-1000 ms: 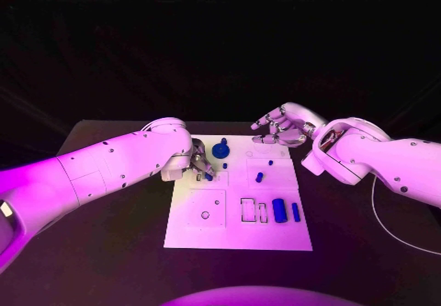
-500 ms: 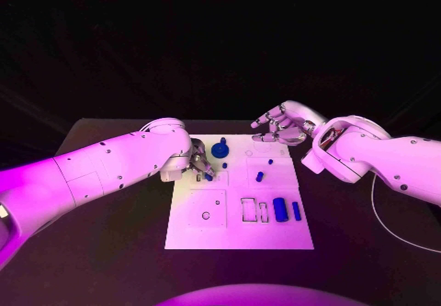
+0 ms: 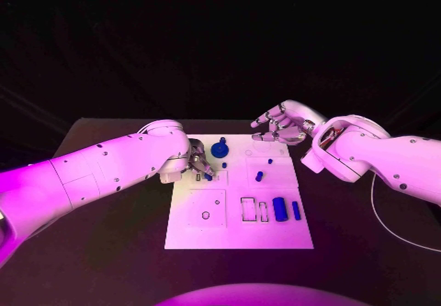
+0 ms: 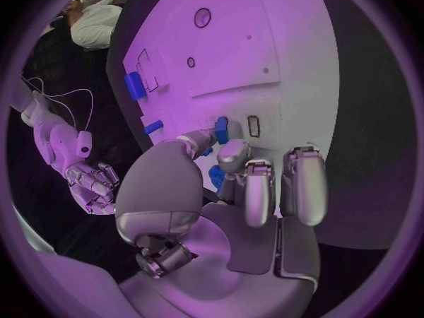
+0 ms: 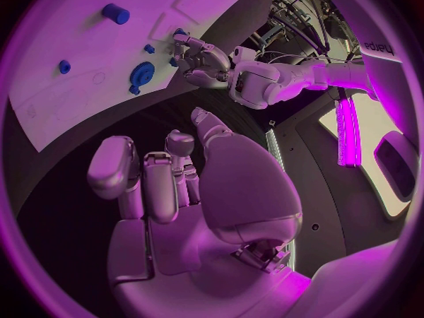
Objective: Assemble the parts on the task board
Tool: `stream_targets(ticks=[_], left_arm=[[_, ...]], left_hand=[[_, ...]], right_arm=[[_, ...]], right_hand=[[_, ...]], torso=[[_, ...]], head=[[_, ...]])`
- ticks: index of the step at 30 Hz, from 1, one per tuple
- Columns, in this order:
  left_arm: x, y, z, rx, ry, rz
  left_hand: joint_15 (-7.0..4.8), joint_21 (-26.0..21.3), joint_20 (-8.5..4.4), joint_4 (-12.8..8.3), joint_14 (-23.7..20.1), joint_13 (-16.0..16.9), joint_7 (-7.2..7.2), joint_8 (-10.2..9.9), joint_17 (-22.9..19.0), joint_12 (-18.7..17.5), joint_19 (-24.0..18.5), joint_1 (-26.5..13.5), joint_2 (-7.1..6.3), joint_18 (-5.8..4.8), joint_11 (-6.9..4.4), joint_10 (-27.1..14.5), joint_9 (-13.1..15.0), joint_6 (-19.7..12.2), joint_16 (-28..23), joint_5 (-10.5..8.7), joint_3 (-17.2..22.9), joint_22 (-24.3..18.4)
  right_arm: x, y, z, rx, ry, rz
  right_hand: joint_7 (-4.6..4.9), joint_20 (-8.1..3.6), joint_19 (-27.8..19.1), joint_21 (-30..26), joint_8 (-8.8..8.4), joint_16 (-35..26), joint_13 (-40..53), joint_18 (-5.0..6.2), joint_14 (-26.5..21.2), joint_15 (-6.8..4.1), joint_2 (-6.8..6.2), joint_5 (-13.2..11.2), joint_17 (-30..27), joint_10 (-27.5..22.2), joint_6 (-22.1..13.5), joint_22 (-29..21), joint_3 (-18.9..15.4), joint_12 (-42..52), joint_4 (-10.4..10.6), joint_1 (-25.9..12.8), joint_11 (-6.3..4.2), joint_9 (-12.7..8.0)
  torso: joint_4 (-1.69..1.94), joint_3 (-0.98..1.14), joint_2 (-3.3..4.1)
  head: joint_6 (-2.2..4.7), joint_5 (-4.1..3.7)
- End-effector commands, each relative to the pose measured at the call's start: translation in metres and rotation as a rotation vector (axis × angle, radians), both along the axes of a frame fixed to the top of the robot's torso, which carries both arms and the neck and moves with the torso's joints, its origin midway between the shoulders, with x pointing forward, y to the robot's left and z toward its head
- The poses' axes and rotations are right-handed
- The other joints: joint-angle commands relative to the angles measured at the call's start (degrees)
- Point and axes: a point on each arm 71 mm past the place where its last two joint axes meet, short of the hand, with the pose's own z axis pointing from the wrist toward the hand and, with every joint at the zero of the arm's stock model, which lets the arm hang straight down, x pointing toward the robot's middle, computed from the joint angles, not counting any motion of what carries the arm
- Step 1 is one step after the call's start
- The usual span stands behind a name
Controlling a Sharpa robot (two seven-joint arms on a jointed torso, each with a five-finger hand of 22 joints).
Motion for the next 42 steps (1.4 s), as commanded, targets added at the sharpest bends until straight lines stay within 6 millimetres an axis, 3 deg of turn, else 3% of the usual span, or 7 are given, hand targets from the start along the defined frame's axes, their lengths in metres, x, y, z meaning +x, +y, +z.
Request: stream_targets(ticks=[1, 17, 24, 42], left_arm=[[-0.004, -0.001, -0.006, 0.006, 0.010, -0.010], [-0.008, 0.003, -0.005, -0.030, -0.019, 0.005], [-0.012, 0.006, -0.002, -0.125, -0.084, 0.041], [-0.024, 0.016, 0.002, -0.265, -0.271, 0.109]], left_hand=[[-0.24, 0.0, -0.24, -3.1, 6.1, 0.0, -1.06, 0.0, 15.1, -0.4, 2.6, -0.8, -0.82, -1.10, -0.10, 0.4, 0.1, 1.2, 0.1, 0.17, 2.6, 8.3], [-0.33, -0.1, -0.29, -2.5, 6.1, -0.1, -1.26, -0.1, 15.1, -0.4, 2.6, -1.8, -1.20, -1.08, -0.24, 0.4, 0.1, 1.4, 0.1, 0.23, 1.6, 8.3], [-0.43, -0.2, -0.45, -4.6, 6.1, -0.3, -1.05, -0.1, 15.1, -0.6, 2.6, 1.1, 0.50, -1.06, -0.25, 0.5, 0.4, 1.0, 0.1, 0.90, 5.1, 8.3], [-0.31, 0.0, -0.38, -4.6, 6.1, -0.8, -0.85, 0.0, 15.1, -1.0, 2.8, 0.9, 0.97, -1.14, -0.08, 0.5, 0.5, 0.9, 0.1, 0.04, 5.7, 8.6]], right_arm=[[0.000, 0.001, -0.001, -0.008, 0.001, 0.012], [0.000, 0.000, -0.001, -0.009, 0.003, 0.012], [0.000, 0.000, -0.001, -0.008, 0.004, 0.011], [0.000, -0.003, -0.001, -0.007, 0.005, 0.007]], right_hand=[[-0.11, -0.25, -0.2, -0.3, 0.21, -0.1, 0.0, 0.08, 3.0, 0.00, 0.21, 0.2, 1.2, 0.4, 0.3, 0.0, -0.1, 0.2, 0.2, -0.1, -0.02, 0.1], [-0.11, -0.25, -0.2, -0.3, 0.21, -0.1, 0.0, 0.08, 3.0, 0.00, 0.21, 0.2, 1.2, 0.4, 0.3, 0.0, -0.1, 0.2, 0.2, -0.1, -0.02, 0.1], [-0.11, -0.25, -0.2, -0.4, 0.21, -0.1, 0.0, 0.08, 3.0, 0.00, 0.23, 0.2, 1.2, 0.4, 0.3, -0.1, -0.1, 0.2, 0.2, -0.1, -0.02, 0.1], [-0.10, -0.26, -0.2, -0.4, 0.23, -0.1, -0.1, 0.10, 3.0, 0.00, 0.33, 0.3, 1.2, 0.4, 0.3, -0.2, -0.2, 0.2, 0.4, -0.2, -0.01, 0.0]], torso=[[0.01, -0.02, 0.00], [0.01, 0.01, 0.01], [0.03, 0.03, -0.03], [0.07, 0.01, -0.01]], head=[[-0.01, 0.01], [-0.25, -0.04], [-0.27, -0.20], [-0.08, -0.09]])
